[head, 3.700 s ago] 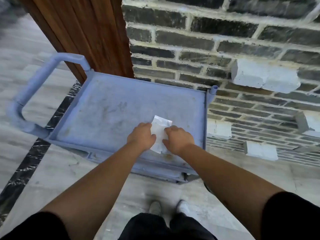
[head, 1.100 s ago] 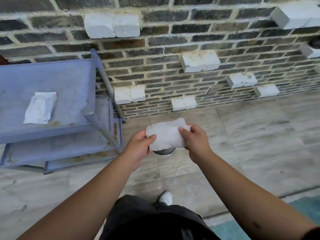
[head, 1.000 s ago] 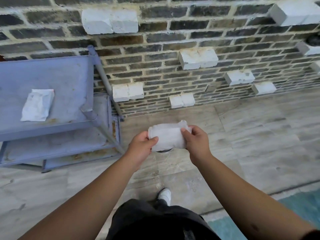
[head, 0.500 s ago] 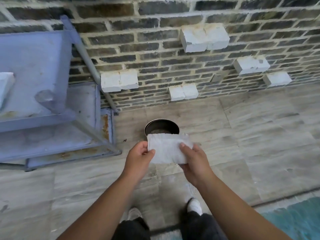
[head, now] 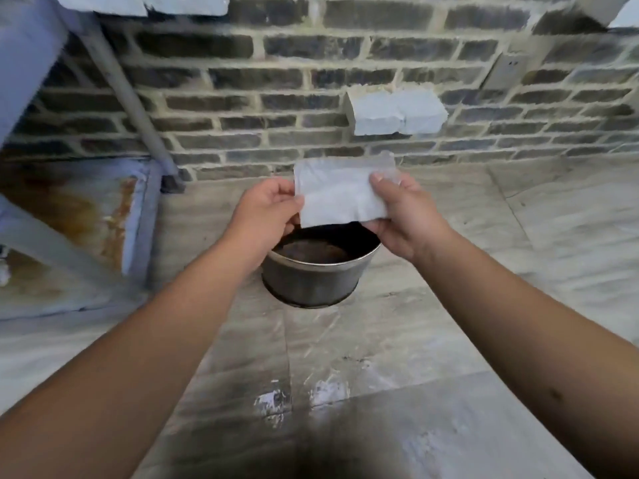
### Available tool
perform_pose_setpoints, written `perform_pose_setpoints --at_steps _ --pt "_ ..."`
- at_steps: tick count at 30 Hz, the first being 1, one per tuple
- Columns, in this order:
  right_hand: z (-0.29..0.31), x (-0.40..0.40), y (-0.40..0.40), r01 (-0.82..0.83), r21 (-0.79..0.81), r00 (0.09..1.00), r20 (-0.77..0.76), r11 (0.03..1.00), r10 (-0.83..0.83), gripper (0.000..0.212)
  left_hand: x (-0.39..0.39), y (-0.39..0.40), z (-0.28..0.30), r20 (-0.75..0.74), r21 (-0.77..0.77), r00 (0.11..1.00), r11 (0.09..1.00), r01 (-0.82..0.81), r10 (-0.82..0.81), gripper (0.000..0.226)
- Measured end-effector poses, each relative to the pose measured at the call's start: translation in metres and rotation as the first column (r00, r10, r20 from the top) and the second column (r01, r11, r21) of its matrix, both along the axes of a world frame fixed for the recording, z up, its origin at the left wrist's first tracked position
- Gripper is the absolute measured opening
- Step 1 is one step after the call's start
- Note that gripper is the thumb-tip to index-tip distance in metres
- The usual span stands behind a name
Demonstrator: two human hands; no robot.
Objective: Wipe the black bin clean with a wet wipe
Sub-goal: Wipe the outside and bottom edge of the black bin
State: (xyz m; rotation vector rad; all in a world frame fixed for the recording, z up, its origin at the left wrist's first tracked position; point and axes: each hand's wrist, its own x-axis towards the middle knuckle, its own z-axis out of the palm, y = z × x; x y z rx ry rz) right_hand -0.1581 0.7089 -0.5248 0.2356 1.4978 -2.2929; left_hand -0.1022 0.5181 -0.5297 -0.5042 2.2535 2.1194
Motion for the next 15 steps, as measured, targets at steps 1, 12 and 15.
perform_pose_setpoints --at_steps 1,12,15 --pt "-0.009 -0.005 0.000 0.002 -0.030 1.000 -0.003 1.000 -0.002 0.013 -0.005 -0.003 -0.007 -0.029 -0.029 0.999 0.999 0.023 -0.024 0.021" --pt "-0.012 0.001 0.002 -0.014 -0.140 0.999 -0.036 0.990 0.009 0.008 0.024 0.002 -0.094 0.310 -0.905 0.792 0.092 0.415 -0.527 0.042" --pt "-0.021 0.002 0.001 -0.057 -0.138 0.997 -0.067 0.989 0.048 0.012 0.018 0.007 -0.106 0.244 -0.951 0.860 0.063 0.303 -0.449 0.022"
